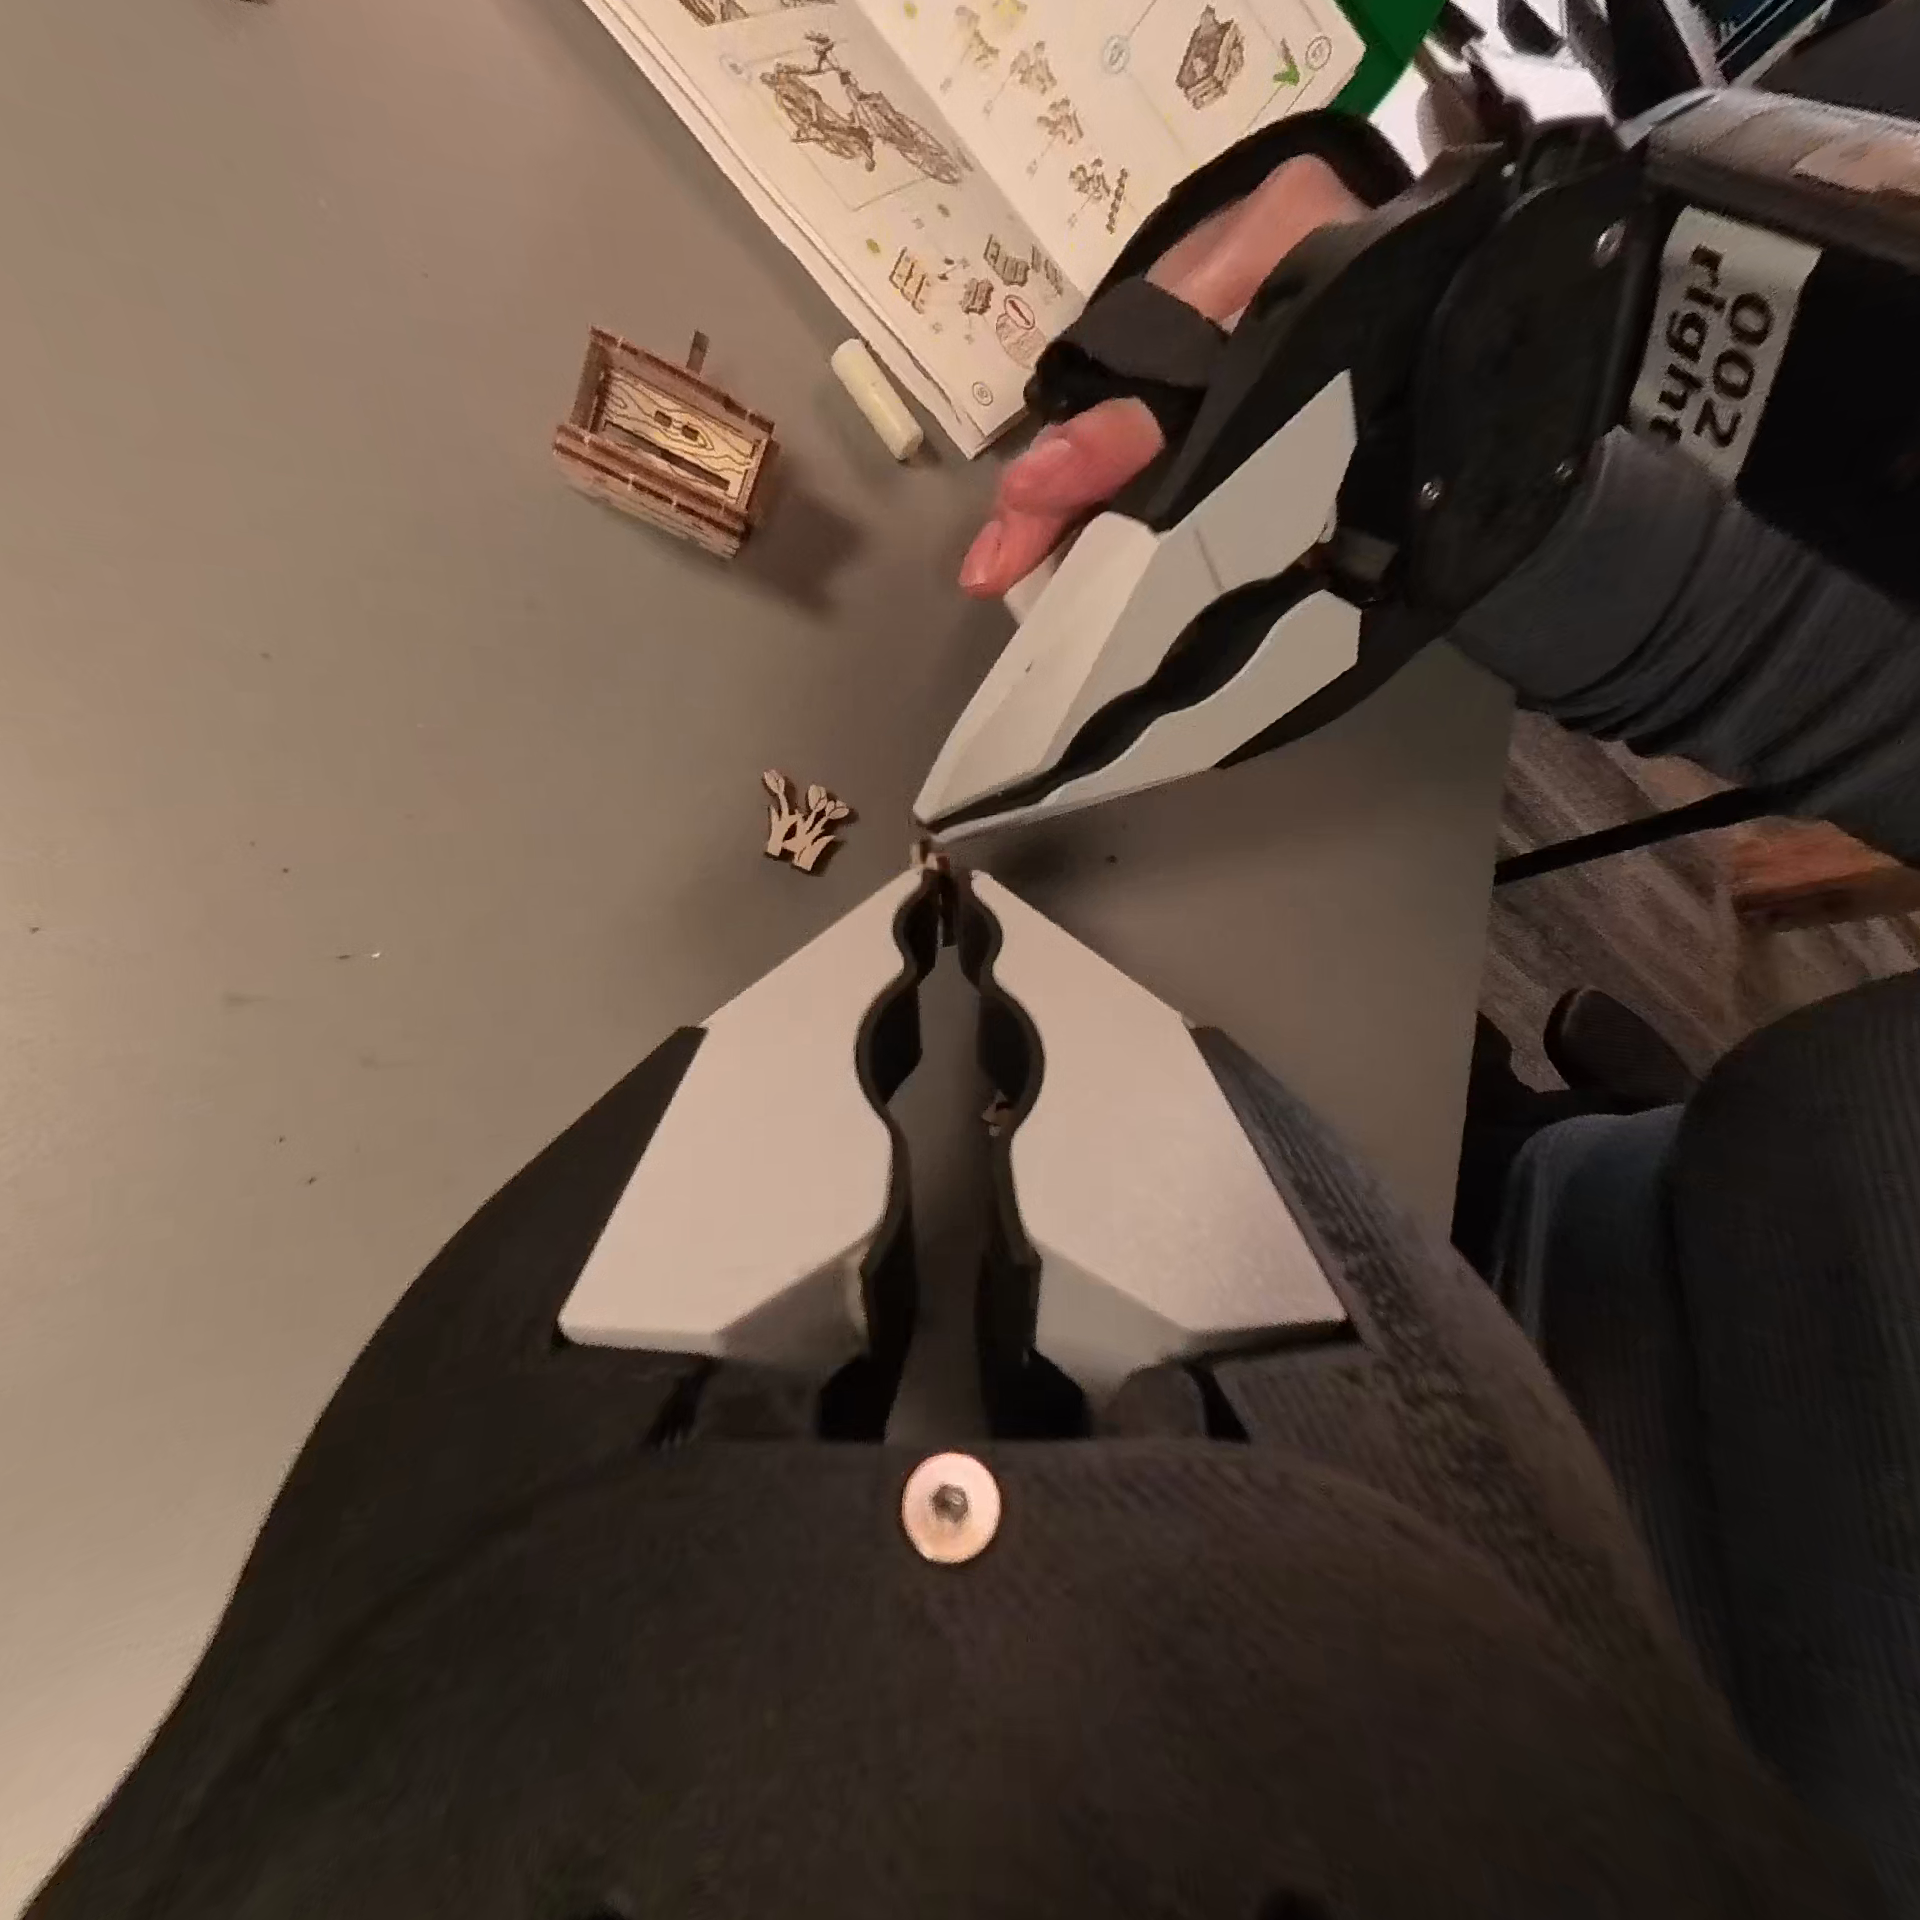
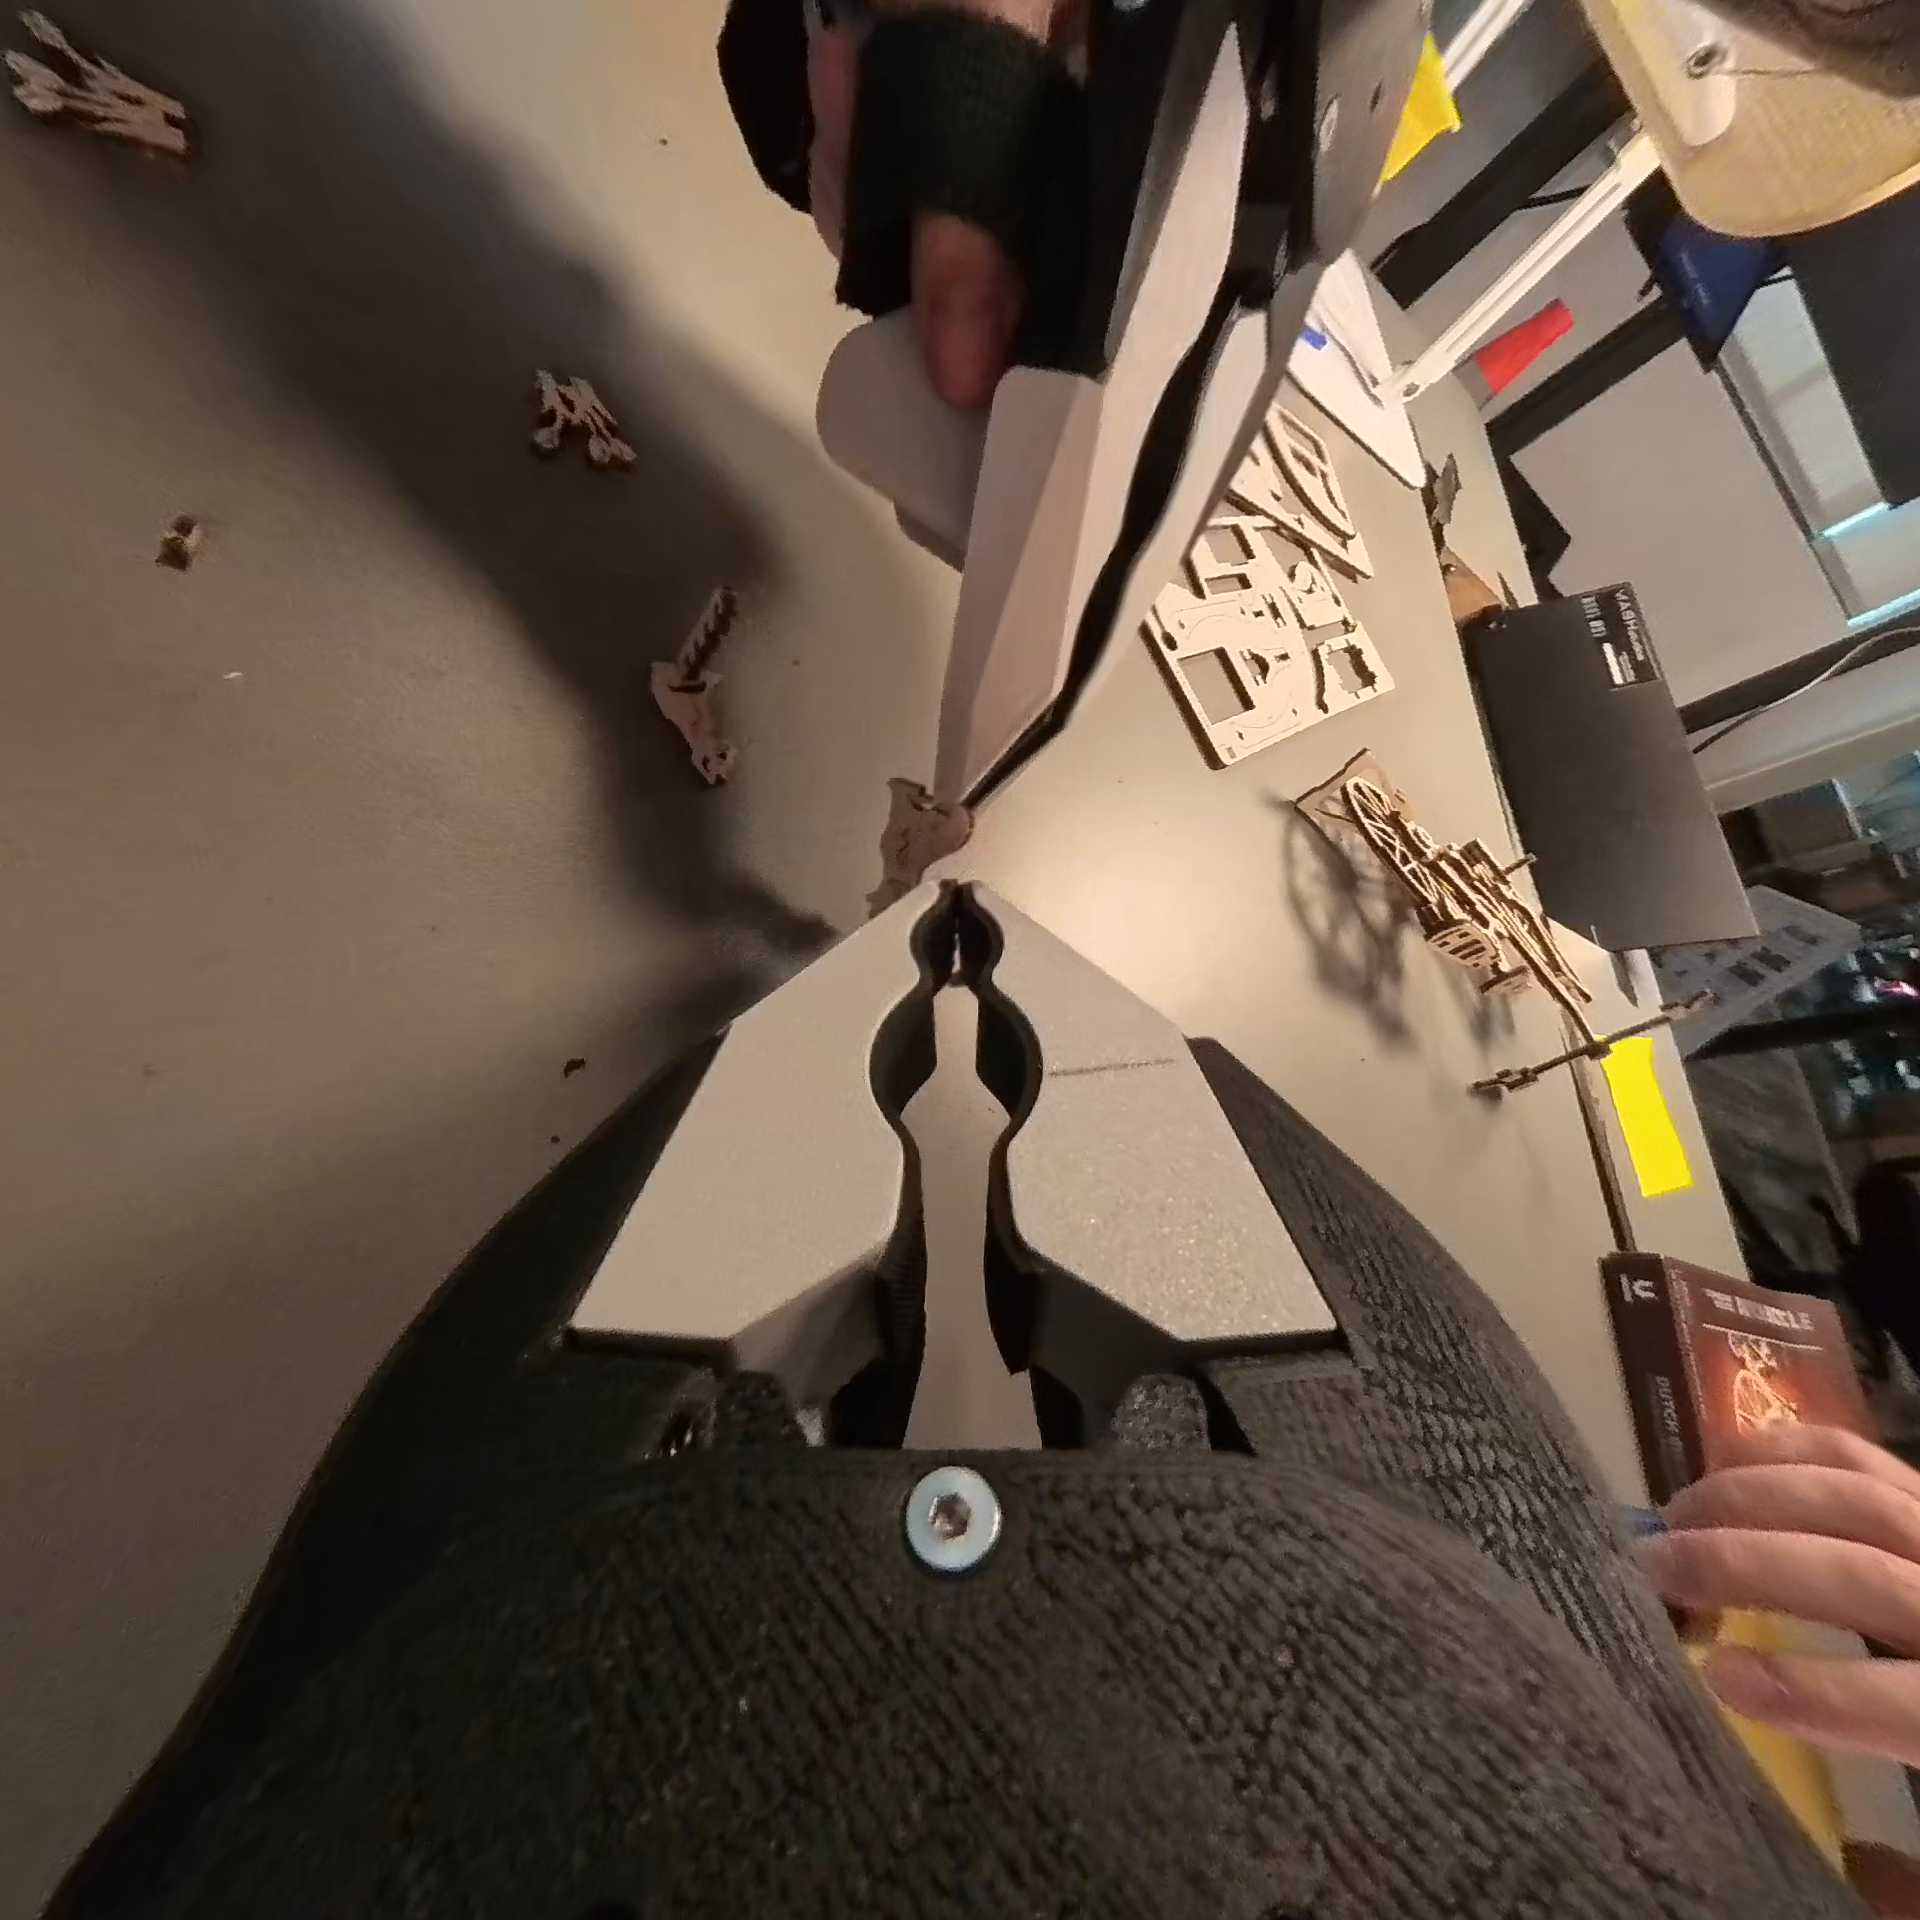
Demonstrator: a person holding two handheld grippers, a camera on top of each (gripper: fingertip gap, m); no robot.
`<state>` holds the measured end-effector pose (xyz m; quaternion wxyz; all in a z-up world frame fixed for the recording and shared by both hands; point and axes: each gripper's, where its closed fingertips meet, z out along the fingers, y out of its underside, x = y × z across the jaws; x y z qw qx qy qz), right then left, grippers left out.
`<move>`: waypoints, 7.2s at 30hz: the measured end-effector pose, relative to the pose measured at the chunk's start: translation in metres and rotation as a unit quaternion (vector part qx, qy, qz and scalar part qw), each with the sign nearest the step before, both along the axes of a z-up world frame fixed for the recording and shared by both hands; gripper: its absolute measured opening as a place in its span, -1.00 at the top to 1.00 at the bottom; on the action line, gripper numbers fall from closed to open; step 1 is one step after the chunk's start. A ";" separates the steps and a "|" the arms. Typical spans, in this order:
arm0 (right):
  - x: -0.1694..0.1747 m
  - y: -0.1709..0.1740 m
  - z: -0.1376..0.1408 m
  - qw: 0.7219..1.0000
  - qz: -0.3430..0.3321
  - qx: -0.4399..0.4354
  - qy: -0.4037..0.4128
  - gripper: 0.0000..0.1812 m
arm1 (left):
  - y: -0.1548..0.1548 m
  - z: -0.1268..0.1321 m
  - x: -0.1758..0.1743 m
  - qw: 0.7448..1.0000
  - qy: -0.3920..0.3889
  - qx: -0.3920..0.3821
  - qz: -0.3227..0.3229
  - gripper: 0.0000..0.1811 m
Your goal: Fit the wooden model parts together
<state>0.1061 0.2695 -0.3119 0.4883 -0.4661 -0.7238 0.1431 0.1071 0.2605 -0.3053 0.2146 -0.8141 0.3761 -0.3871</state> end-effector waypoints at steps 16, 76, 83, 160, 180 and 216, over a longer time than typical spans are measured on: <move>0.003 -0.001 -0.007 0.995 -0.007 -0.102 0.004 0.94 | 0.008 -0.009 -0.010 0.997 0.045 0.058 0.012 1.00; -0.001 0.001 0.010 0.977 -0.006 0.205 0.065 0.76 | 0.041 -0.021 -0.017 0.808 0.209 0.548 -0.054 0.99; 0.000 0.006 0.008 0.976 -0.017 0.209 0.059 0.76 | 0.040 -0.022 -0.017 0.797 0.221 0.559 -0.061 0.99; -0.009 0.004 0.031 0.904 -0.008 0.425 0.055 0.99 | 0.067 0.062 -0.066 0.832 -0.037 0.511 0.215 0.65; 0.026 0.035 0.078 0.847 -0.124 0.508 0.096 0.99 | 0.064 0.077 -0.073 0.798 -0.044 0.555 0.233 0.62; -0.013 -0.018 0.017 0.890 0.013 0.456 0.019 0.99 | -0.041 -0.029 -0.019 0.947 0.107 0.299 -0.036 0.83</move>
